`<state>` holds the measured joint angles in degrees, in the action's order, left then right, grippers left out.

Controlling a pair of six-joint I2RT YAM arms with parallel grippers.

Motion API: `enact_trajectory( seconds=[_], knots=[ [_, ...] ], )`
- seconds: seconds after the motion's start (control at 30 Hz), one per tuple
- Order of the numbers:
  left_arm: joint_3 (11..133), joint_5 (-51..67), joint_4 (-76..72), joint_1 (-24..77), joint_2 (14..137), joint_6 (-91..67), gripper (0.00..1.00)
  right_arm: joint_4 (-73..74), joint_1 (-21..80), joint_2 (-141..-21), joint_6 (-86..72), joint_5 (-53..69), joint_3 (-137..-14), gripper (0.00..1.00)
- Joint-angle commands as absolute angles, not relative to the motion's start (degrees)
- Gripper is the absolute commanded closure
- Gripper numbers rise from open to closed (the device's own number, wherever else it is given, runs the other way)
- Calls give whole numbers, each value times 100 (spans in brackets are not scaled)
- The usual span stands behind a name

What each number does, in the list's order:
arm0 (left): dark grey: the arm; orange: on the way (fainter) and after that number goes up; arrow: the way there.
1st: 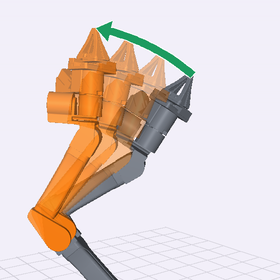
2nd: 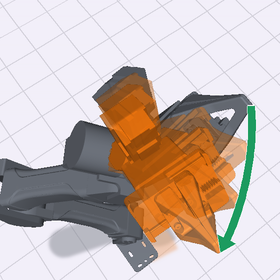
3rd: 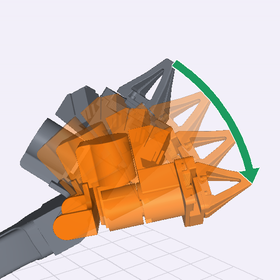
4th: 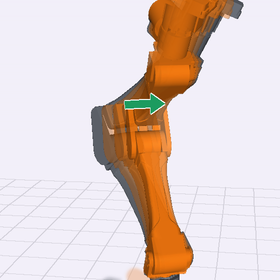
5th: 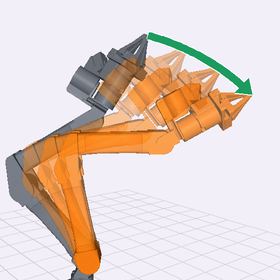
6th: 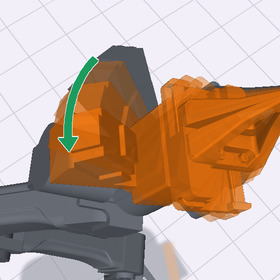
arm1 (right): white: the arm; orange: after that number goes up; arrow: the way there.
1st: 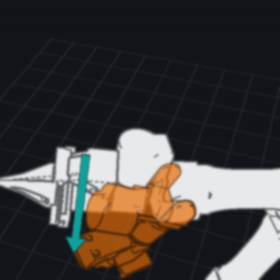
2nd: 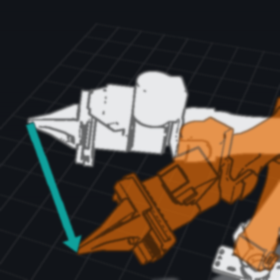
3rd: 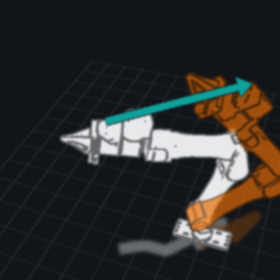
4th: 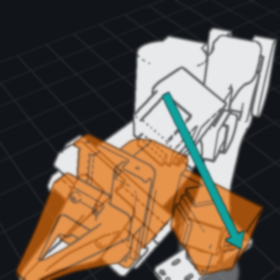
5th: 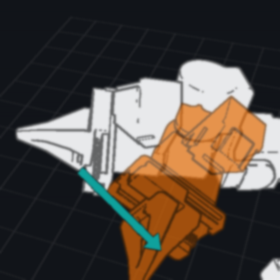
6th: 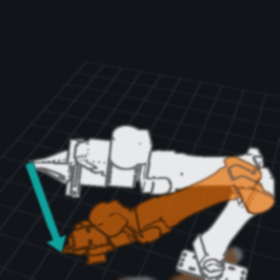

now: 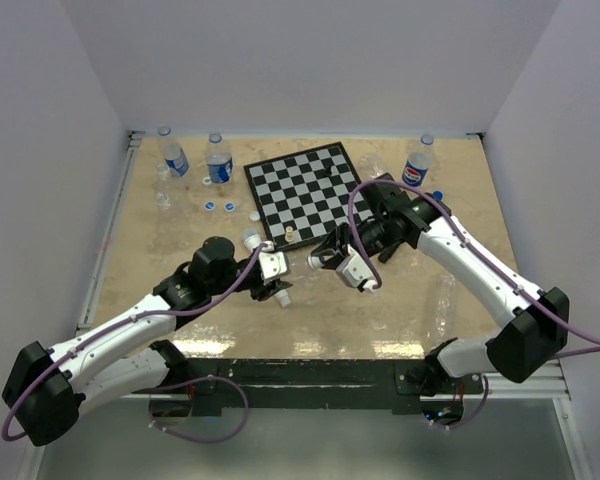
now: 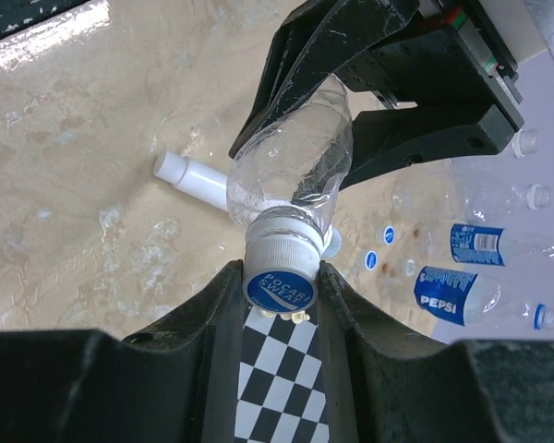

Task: Unscrew the bottle caps
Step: Unscrew the bottle cap from the plastic bottle.

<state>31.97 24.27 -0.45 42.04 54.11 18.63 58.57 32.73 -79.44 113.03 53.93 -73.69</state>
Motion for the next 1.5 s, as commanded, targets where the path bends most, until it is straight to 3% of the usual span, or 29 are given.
enact_trajectory(
  seconds=[0.0, 0.1, 0.3, 0.57, 1.13, 1.47],
  knots=[
    [3322, 2443, -272, 4175, 5317, 1854, 96, 5881, 3164, -7630, 10753, 5466, -7198, 61],
    [3322, 2443, -272, 4166, 5317, 1846, 96, 5486, 3103, -7419, 9777, 5502, -7119, 33],
    [3322, 2452, -272, 4166, 5326, 1854, 95, 4677, 3006, -7128, 7379, 5660, -7084, 22],
    [3331, 2461, -272, 4175, 5352, 1837, 95, 3981, 2997, -7233, 3482, 5686, -7023, 23],
    [3331, 2435, -264, 4184, 5353, 1837, 95, 3806, 3032, -7620, 2927, 5678, -7031, 30],
    [3331, 2426, -264, 4184, 5353, 1837, 96, 3885, 3059, -7778, 2953, 5792, -7189, 41]
  ],
)
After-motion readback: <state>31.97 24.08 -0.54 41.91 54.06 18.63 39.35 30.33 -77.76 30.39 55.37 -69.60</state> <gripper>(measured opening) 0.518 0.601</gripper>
